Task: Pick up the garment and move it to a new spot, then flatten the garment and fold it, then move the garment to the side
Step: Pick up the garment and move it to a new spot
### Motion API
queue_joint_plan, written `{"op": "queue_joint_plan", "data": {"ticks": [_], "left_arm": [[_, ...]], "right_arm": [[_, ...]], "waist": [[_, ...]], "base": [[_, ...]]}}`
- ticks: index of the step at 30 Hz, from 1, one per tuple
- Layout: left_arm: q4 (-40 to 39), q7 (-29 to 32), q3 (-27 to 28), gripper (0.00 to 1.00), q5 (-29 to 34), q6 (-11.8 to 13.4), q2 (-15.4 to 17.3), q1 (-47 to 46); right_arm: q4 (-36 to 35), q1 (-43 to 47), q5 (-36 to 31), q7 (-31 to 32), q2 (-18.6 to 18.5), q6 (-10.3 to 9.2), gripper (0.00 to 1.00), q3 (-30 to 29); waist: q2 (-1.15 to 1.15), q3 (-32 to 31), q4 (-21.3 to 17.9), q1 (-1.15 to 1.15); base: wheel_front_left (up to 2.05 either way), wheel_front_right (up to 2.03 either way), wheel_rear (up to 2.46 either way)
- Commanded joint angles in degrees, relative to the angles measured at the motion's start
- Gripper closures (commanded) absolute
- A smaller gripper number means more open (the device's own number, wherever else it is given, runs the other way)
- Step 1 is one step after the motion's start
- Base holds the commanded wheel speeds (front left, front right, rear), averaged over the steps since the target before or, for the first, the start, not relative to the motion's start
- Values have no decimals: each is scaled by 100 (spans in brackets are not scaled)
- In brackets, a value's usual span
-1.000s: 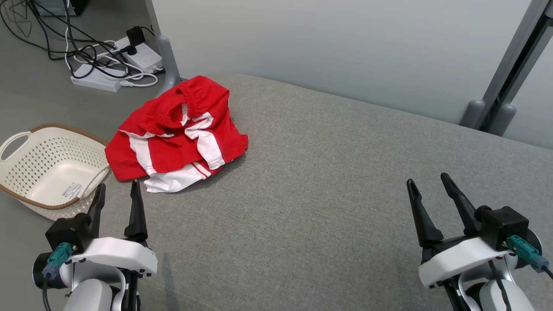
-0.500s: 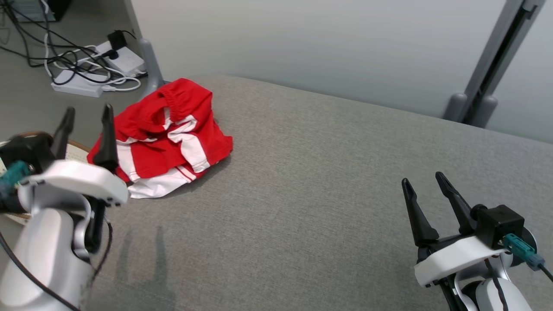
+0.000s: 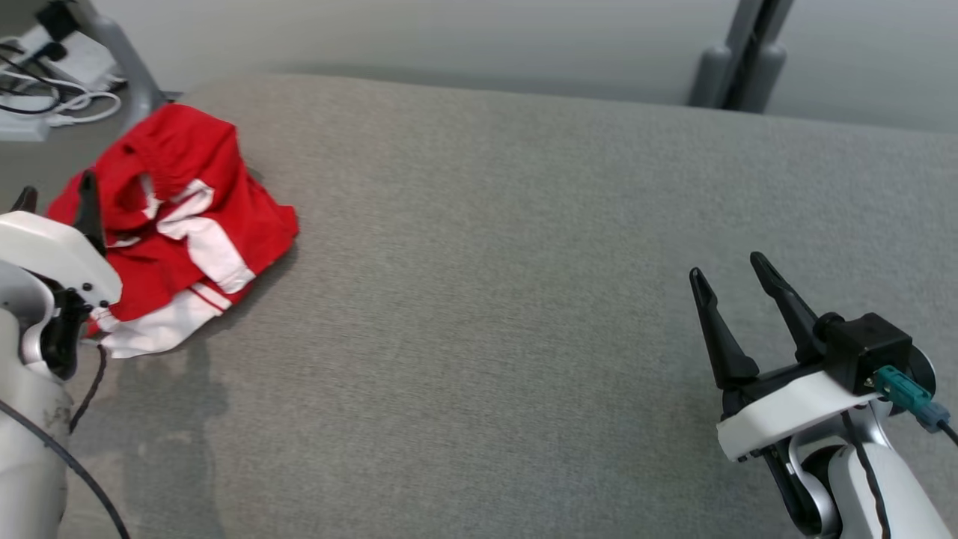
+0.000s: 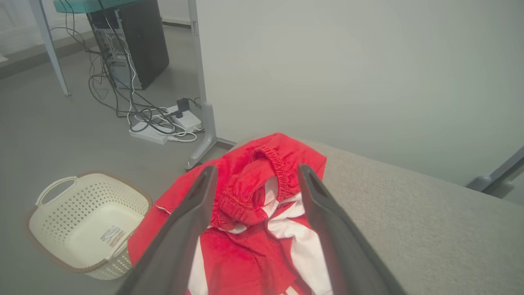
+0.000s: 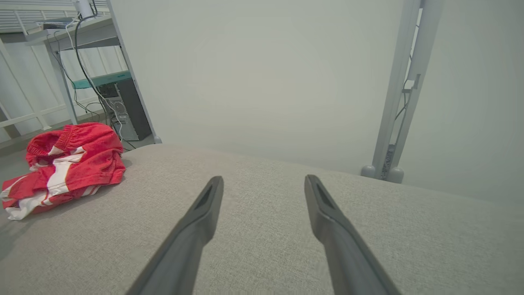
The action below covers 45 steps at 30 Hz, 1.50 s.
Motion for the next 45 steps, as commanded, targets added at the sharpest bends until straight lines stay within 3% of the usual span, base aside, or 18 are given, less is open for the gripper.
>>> {"op": "queue_joint_plan", "data": {"ticks": [1, 11, 12, 13, 14, 22, 26, 31, 38, 44, 45], "left_arm": [[160, -14, 25, 0, -15, -26, 70, -128], [1534, -287, 154, 3, -88, -89, 535, -566], [1620, -351, 145, 70, -76, -109, 543, -585], [1701, -416, 155, 96, -86, -121, 552, -615], [1785, -452, 154, 100, -94, -124, 562, -633], [2079, -923, 100, 100, -50, -222, 669, -775], [1920, -1573, 47, 100, 85, -136, 828, -945], [1589, -1809, 50, 100, 128, -163, 870, -961], [487, -1886, 159, 100, 247, 30, 908, -345], [-923, -1872, 261, 100, 251, 297, 790, 619], [-1486, -1793, 276, 100, 229, 411, 755, 968]], "right_arm": [[-35, -93, -24, 18, -55, 9, 0, 3], [-185, -320, -25, 79, -171, 9, 0, 45], [-190, -318, -23, 74, -175, 9, 0, 44], [-191, -308, -23, 74, -185, 9, 0, 39], [-191, -303, -24, 75, -194, 9, 0, 37], [-198, -303, -21, 92, -191, 9, 0, -2], [-166, -238, -24, 47, -165, 9, 0, -42], [-149, -180, -22, -11, -117, 9, 0, -105], [-9, 3, 36, -155, 1, 9, 0, -133], [-8, 191, 56, -226, 93, 9, 0, -262], [-21, 236, 46, -240, 113, 9, 0, -291]], "waist": [[0, 316, -293, 0], [0, 838, -632, 0], [0, 859, -642, 0], [0, 874, -649, 0], [0, 881, -654, 0], [0, 862, -638, 0], [0, 686, -584, 0], [0, 482, -546, 0], [0, -72, -606, 0], [0, -427, -732, 0], [0, -514, -800, 0]], "base": [[0, 0, 0], [0, 0, 0], [0, 0, 0], [0, 0, 0], [0, 0, 0], [0, 0, 0], [0, 0, 0], [0, 0, 0], [0, 0, 0], [0, 0, 0], [0, 0, 0]]}}
